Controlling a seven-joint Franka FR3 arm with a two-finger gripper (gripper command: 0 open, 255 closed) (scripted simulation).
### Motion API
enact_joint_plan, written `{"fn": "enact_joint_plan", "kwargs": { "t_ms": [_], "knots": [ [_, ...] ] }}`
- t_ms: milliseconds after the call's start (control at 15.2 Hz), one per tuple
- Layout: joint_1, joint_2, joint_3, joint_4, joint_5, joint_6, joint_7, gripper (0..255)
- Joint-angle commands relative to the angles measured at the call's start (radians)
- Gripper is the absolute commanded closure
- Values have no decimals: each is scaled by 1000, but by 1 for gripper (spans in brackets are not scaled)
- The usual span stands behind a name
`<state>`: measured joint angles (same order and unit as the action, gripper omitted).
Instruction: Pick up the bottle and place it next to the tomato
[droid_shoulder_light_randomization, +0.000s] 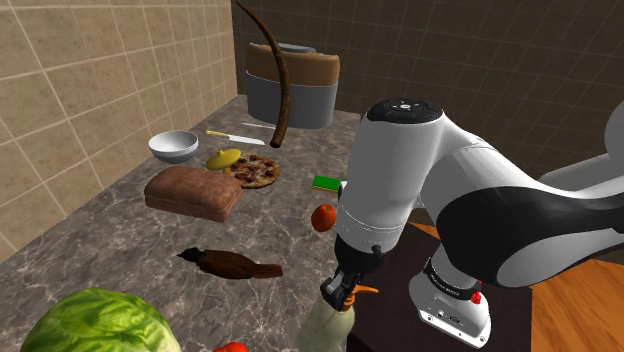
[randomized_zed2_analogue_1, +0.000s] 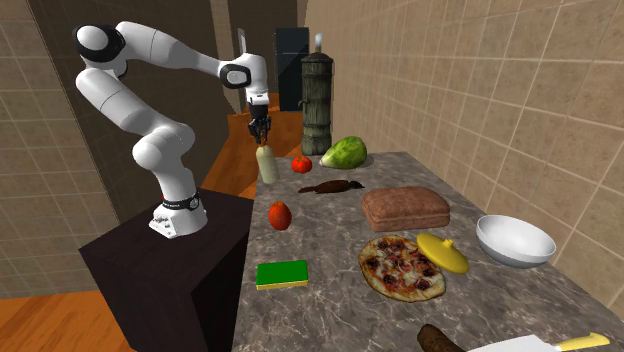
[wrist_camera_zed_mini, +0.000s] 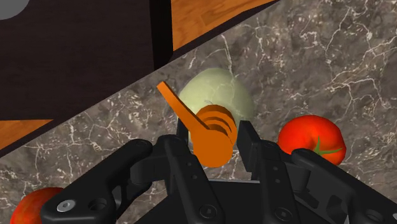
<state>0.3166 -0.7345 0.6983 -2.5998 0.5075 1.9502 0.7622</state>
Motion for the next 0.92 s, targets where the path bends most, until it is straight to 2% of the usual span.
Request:
{"fn": "enact_joint_plan", "kwargs": {
  "t_ms": [0, 66, 396, 660, 858],
  "knots": [
    [0, 0, 0, 0, 0, 0, 0, 255],
    [0, 0, 0, 0, 0, 0, 0, 0],
    [0, 0, 0, 0, 0, 0, 0, 0],
    [-7, -32, -60, 99, -43, -133, 8, 0],
    [-7, -32, -60, 99, -44, -133, 8, 0]
  ]
}}
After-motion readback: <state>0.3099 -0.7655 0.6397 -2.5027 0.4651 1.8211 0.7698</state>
